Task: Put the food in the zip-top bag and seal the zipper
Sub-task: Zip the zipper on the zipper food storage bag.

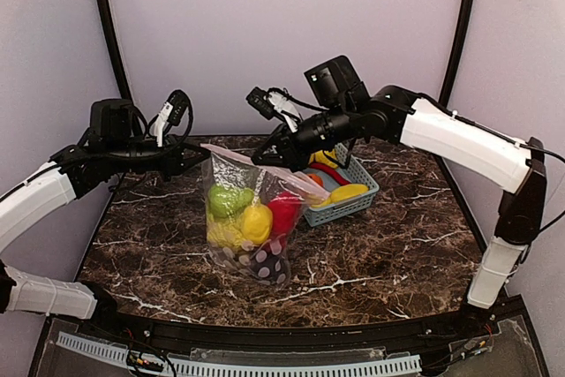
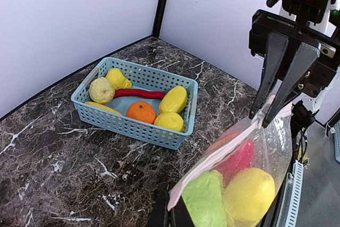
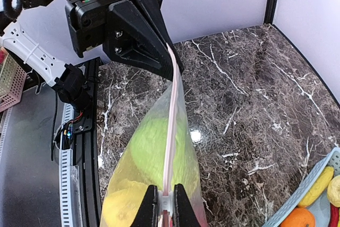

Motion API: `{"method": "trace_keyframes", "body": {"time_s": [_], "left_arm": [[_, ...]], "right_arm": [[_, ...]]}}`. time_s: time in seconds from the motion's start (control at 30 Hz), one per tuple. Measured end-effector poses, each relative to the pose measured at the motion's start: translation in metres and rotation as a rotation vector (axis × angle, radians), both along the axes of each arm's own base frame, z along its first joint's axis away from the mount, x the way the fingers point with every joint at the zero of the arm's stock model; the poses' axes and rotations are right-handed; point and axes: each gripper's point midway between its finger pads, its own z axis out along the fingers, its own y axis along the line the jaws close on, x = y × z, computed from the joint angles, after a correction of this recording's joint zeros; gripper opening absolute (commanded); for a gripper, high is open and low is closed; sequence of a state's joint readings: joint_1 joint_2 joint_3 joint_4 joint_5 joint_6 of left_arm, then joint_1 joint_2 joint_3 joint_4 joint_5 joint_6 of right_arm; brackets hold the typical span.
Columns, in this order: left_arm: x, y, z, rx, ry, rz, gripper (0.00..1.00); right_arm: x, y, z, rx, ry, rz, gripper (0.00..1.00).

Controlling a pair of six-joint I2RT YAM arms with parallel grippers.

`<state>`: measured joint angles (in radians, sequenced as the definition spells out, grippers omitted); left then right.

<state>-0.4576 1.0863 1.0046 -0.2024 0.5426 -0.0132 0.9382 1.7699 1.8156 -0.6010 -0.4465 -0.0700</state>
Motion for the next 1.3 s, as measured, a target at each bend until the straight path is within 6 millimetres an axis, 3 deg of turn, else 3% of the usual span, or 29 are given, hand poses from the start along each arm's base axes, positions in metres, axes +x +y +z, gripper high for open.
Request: {"method": "trace_keyframes", "body": {"time_s": [1.3], "left_arm": [[0.045, 0.052, -0.011, -0.023, 0.079, 0.275, 0.01]], "right_arm": [[0.009, -0.022, -0.013, -0.057, -0.025, -0.095, 0.00]]}}
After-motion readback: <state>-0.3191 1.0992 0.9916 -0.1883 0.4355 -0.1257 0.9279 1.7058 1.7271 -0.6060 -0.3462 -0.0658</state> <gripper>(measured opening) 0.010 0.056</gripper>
